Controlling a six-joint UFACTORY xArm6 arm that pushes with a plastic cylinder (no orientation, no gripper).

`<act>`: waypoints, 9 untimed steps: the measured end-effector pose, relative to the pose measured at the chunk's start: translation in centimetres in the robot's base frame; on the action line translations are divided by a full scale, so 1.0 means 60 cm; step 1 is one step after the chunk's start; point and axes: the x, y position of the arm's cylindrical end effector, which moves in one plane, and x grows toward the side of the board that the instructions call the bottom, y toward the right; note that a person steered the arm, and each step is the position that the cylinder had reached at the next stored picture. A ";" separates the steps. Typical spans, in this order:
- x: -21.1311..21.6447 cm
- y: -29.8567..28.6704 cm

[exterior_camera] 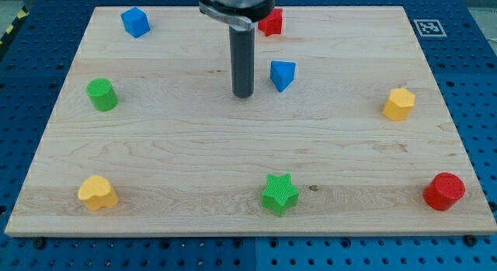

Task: Point at the green circle

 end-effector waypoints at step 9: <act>0.116 -0.405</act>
